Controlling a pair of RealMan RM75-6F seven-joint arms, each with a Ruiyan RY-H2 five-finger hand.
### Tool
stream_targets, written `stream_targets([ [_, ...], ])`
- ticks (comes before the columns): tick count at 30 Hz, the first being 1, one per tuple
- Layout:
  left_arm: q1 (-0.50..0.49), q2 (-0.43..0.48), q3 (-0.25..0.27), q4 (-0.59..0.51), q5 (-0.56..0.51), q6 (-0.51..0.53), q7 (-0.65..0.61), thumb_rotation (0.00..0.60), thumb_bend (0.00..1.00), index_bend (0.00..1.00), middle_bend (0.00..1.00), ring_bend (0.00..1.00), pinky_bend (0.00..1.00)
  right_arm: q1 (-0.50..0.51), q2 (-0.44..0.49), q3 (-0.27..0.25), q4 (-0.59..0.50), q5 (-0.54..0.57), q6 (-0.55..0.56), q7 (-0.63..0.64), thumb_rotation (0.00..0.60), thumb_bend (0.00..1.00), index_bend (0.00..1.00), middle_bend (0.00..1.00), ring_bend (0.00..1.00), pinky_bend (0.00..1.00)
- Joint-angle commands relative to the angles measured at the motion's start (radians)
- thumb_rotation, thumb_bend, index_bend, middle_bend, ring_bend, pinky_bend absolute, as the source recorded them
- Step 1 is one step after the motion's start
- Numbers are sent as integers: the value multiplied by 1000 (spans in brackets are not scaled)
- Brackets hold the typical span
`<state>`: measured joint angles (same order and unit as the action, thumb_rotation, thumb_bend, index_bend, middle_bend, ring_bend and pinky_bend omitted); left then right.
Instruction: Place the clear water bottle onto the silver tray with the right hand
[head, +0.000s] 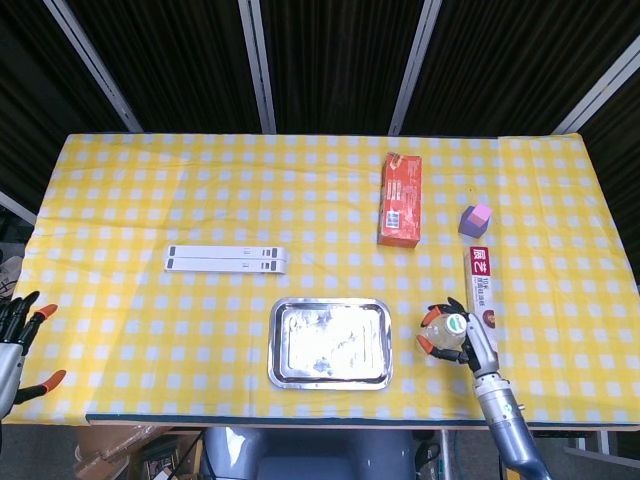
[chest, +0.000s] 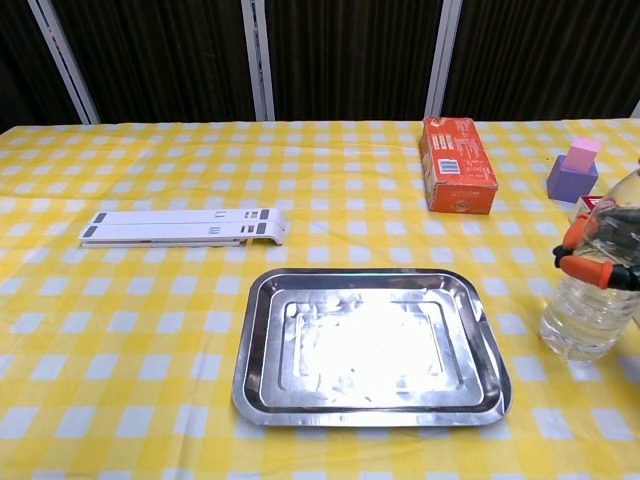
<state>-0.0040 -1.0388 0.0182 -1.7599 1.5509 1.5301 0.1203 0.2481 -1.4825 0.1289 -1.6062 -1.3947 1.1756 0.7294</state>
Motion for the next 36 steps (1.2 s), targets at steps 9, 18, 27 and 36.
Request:
stream_targets([
  [9,0,11,-1,5,2,1,-32,600,201,149,0,0,0,62,47,92,-371,64,24,-292,600,601,794,585,271,0],
  [18,-1,11,1,5,5,0,-32,600,201,149,0,0,0,115,-45,55,-455,185,-31,-473,600,601,794,585,271,0],
  [27,0,16,-2,7,0,1,-48,600,201,149,0,0,0,137,-86,58,-463,266,-59,-507,600,601,794,585,271,0],
  [36,-1,16,-1,6,2,-1,-47,600,201,149,0,0,0,144,24,137,-584,279,-36,-530,600,605,794,585,271,0],
])
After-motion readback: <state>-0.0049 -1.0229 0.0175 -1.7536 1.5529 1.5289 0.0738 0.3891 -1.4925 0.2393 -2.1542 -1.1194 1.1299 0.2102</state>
